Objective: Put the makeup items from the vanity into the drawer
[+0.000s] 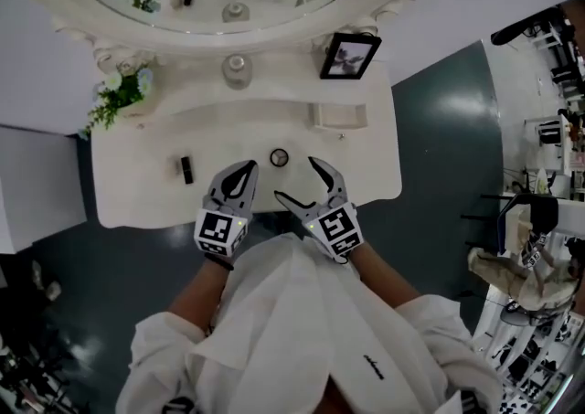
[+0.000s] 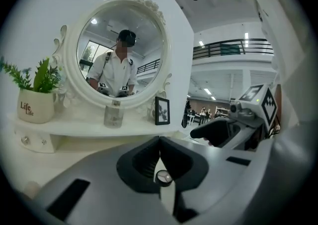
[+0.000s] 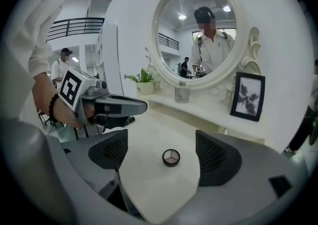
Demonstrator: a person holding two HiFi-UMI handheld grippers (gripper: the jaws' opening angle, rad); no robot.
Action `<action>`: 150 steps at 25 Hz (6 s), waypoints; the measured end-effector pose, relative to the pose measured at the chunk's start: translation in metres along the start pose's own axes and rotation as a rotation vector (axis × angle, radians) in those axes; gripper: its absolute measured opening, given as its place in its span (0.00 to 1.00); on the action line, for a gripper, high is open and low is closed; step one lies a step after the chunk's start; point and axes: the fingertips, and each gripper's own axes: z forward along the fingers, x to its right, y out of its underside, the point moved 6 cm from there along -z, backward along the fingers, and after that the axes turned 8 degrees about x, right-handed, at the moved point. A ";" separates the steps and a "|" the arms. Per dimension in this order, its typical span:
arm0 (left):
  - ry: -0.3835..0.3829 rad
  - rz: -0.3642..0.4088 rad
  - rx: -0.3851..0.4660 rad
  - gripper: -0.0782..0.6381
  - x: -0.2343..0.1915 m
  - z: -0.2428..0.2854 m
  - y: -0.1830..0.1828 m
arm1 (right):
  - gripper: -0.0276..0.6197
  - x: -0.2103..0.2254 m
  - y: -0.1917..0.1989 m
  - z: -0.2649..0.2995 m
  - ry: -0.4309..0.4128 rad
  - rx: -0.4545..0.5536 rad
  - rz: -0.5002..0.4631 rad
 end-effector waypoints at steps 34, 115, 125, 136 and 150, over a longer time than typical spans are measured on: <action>-0.078 -0.119 -0.094 0.15 -0.028 0.040 0.066 | 0.69 0.036 0.099 0.107 -0.107 -0.251 -0.002; 0.077 -0.096 -0.069 0.15 0.091 0.227 0.009 | 0.42 0.222 0.045 -0.002 0.176 -0.058 0.023; 0.068 -0.104 -0.079 0.15 0.083 0.225 0.013 | 0.42 0.220 0.057 0.006 0.182 -0.068 0.055; 0.061 -0.109 -0.078 0.15 0.078 0.217 0.012 | 0.43 0.219 0.056 0.007 0.199 -0.056 0.061; 0.046 -0.077 -0.031 0.15 0.077 0.188 -0.009 | 0.11 0.213 0.023 -0.043 0.294 0.150 0.035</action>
